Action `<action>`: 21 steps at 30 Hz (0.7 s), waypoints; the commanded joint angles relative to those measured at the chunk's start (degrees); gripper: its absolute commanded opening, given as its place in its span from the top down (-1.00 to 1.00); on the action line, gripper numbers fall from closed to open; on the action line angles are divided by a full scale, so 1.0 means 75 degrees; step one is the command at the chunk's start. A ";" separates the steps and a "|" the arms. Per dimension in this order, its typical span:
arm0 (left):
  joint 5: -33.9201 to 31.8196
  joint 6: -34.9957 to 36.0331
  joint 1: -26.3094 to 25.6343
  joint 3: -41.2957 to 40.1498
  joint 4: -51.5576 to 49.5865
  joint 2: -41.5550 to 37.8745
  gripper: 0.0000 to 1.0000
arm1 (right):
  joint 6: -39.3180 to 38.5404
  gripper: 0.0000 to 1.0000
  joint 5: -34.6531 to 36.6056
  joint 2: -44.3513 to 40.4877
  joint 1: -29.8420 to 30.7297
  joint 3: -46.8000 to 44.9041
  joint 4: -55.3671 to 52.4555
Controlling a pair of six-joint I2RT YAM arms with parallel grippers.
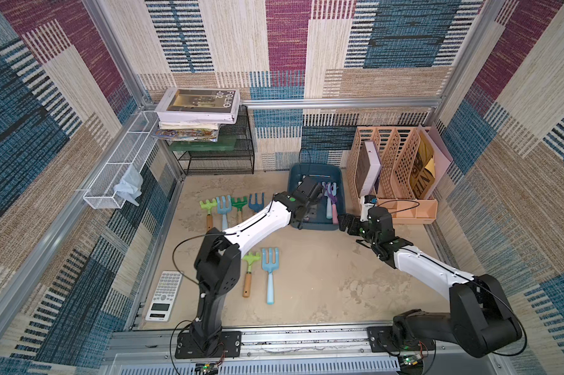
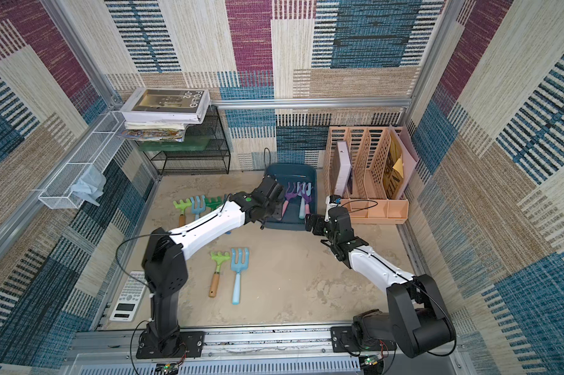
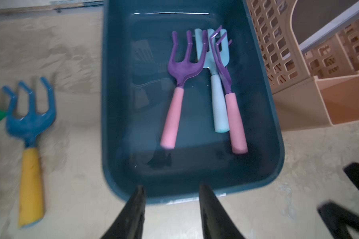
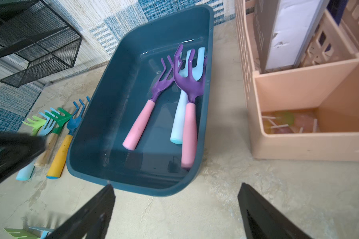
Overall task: Take the hand rake out of the storage box
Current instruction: Place the rake at the center of the board, then pick up the rake from the storage box.
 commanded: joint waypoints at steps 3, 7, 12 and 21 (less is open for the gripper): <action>0.1251 0.0823 0.0381 0.3016 -0.1583 0.2354 0.22 | 0.0095 -0.91 0.0075 -0.0040 -0.0072 -0.0063 0.0281; 0.1748 0.0804 0.0711 0.3499 -0.1397 0.3087 0.21 | 0.0095 -0.91 -0.0090 0.0153 -0.0120 -0.0030 0.0342; 0.1871 0.0816 0.0816 0.3165 -0.0990 0.3305 -0.06 | 0.0071 -0.91 -0.0215 0.0360 -0.0173 -0.0003 0.0398; 0.1883 0.0784 0.0898 0.3024 -0.0823 0.3567 0.41 | 0.0062 -0.91 -0.0243 0.0495 -0.0232 0.0016 0.0439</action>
